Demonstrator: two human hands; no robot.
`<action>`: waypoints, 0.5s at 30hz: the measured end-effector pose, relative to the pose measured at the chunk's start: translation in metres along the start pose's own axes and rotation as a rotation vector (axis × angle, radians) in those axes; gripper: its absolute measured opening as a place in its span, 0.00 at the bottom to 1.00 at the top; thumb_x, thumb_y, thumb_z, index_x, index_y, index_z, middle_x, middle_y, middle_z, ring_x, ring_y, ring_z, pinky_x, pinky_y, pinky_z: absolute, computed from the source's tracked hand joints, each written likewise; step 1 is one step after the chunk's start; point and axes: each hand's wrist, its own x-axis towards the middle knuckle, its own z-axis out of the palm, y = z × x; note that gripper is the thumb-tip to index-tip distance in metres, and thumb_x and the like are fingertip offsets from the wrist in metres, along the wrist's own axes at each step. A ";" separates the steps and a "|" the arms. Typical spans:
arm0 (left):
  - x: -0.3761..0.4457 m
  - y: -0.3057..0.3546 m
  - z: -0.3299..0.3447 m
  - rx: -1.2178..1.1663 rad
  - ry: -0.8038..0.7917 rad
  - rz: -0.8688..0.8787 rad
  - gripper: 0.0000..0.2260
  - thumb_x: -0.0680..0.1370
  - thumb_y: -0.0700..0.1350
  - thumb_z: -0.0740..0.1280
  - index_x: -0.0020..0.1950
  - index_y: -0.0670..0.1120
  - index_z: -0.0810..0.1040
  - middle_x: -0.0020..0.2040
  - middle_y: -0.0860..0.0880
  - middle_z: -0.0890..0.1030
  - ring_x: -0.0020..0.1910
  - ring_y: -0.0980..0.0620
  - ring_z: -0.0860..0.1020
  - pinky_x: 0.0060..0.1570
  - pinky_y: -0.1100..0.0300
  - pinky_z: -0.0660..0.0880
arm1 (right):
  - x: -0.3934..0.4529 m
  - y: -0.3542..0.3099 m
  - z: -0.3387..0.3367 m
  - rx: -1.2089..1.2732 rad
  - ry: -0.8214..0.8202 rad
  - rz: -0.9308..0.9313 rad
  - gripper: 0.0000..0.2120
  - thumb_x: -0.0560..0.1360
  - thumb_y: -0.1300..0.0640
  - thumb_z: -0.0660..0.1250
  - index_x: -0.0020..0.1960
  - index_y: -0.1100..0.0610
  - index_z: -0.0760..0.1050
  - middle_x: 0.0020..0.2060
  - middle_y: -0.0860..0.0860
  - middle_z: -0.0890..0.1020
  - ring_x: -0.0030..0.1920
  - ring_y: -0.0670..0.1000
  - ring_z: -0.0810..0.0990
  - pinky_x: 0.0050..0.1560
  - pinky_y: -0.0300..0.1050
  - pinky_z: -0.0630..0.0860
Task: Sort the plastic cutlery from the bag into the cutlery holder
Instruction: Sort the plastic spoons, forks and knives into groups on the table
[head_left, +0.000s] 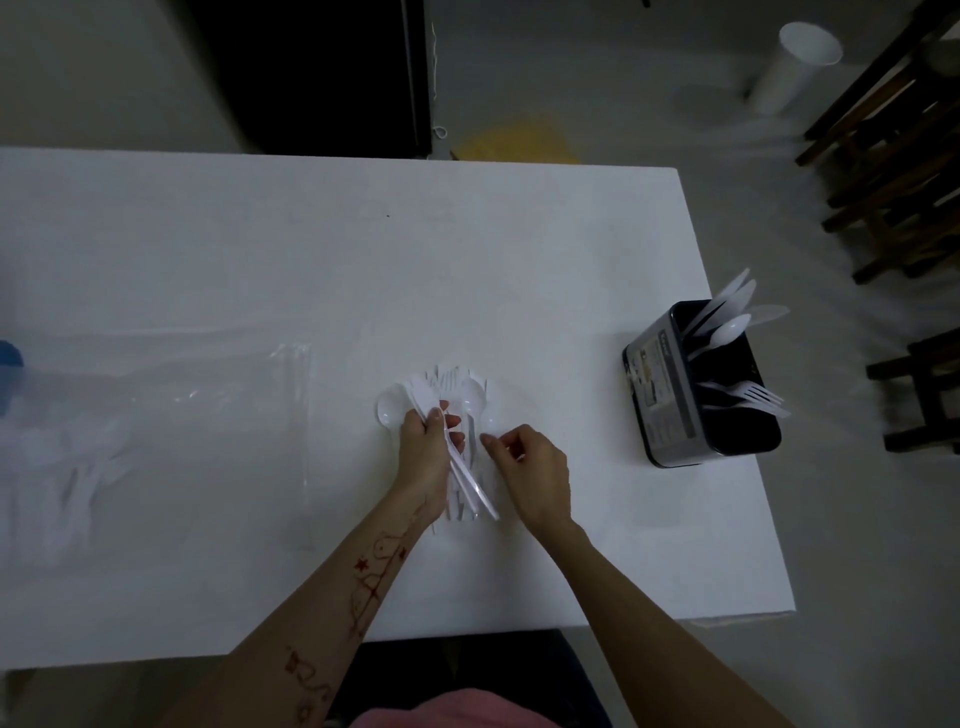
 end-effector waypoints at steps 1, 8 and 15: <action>0.001 0.000 -0.003 0.001 -0.001 -0.002 0.12 0.84 0.45 0.53 0.61 0.43 0.72 0.49 0.48 0.78 0.46 0.50 0.77 0.50 0.56 0.75 | 0.003 -0.002 0.005 -0.041 -0.013 0.064 0.15 0.76 0.41 0.68 0.46 0.54 0.77 0.39 0.47 0.81 0.37 0.46 0.79 0.40 0.40 0.76; 0.001 -0.003 -0.017 -0.034 -0.013 -0.013 0.11 0.84 0.44 0.53 0.60 0.44 0.72 0.48 0.48 0.78 0.44 0.52 0.76 0.44 0.61 0.75 | 0.015 -0.005 0.016 -0.010 -0.065 0.192 0.07 0.74 0.51 0.71 0.49 0.53 0.78 0.41 0.47 0.81 0.40 0.47 0.79 0.45 0.43 0.79; 0.000 -0.004 -0.014 -0.149 -0.096 -0.102 0.08 0.82 0.40 0.58 0.60 0.41 0.70 0.43 0.48 0.73 0.37 0.54 0.71 0.43 0.62 0.73 | 0.033 0.013 -0.025 -0.017 0.028 0.284 0.11 0.75 0.51 0.70 0.53 0.58 0.81 0.45 0.52 0.84 0.43 0.52 0.80 0.43 0.43 0.75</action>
